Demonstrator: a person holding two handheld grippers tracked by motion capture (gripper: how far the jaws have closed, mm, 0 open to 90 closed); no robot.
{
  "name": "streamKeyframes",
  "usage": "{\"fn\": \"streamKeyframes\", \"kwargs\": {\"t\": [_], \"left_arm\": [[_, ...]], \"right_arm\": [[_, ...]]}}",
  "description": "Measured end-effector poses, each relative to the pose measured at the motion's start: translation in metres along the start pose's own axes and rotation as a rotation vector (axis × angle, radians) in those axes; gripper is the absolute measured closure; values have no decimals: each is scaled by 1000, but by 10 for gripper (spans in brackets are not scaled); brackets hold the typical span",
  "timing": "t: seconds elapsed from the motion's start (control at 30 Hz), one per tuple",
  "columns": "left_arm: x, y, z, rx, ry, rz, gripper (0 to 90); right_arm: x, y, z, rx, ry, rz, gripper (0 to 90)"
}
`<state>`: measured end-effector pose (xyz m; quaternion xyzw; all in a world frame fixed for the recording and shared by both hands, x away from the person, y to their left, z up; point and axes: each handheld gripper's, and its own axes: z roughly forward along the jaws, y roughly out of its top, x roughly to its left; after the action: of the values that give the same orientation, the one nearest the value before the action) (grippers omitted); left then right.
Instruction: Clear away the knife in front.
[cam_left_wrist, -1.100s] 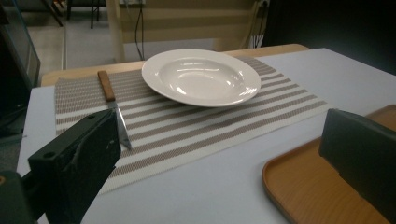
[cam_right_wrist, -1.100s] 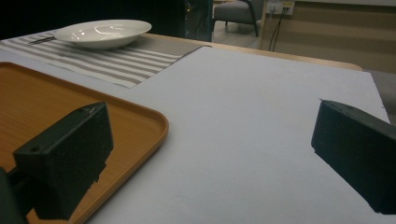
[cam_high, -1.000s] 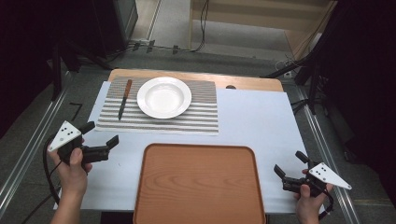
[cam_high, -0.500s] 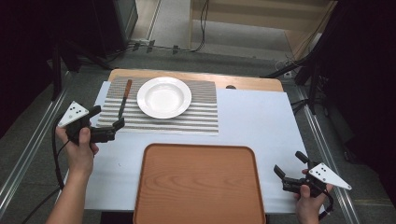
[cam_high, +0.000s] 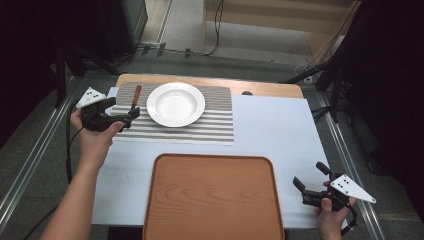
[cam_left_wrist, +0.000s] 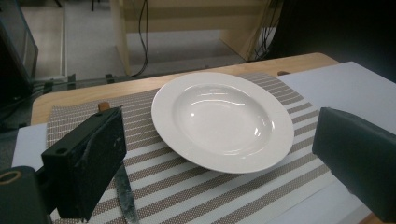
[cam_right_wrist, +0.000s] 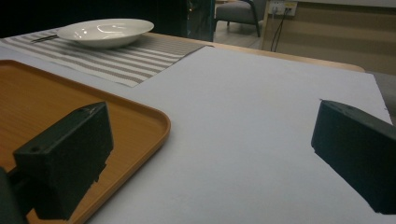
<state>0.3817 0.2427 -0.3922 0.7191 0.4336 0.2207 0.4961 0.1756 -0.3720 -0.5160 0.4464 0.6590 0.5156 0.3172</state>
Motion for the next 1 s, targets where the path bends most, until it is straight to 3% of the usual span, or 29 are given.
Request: {"fn": "streamKeyframes", "kwargs": {"t": [0.2, 0.4, 0.5, 0.7, 0.77, 0.93, 1.0], "left_arm": [[11, 10, 18, 42, 33, -40, 113], [32, 19, 43, 125, 64, -93, 166], [37, 20, 51, 149, 65, -111, 180], [58, 18, 79, 263, 98, -149, 205], [60, 18, 83, 274, 100, -152, 205], [71, 17, 98, 340, 127, -229, 267], [72, 17, 101, 357, 147, -227, 276]], "right_arm": [[0, 0, 1, -1, 0, -6, 0], [1, 0, 1, 1, 2, -13, 0], [1, 0, 1, 0, 2, -14, 0], [2, 0, 2, 7, 1, -24, 0], [2, 0, 2, 8, 0, -25, 0], [3, 0, 3, 18, -1, -29, 0], [3, 0, 3, 17, -1, -29, 0]]}}
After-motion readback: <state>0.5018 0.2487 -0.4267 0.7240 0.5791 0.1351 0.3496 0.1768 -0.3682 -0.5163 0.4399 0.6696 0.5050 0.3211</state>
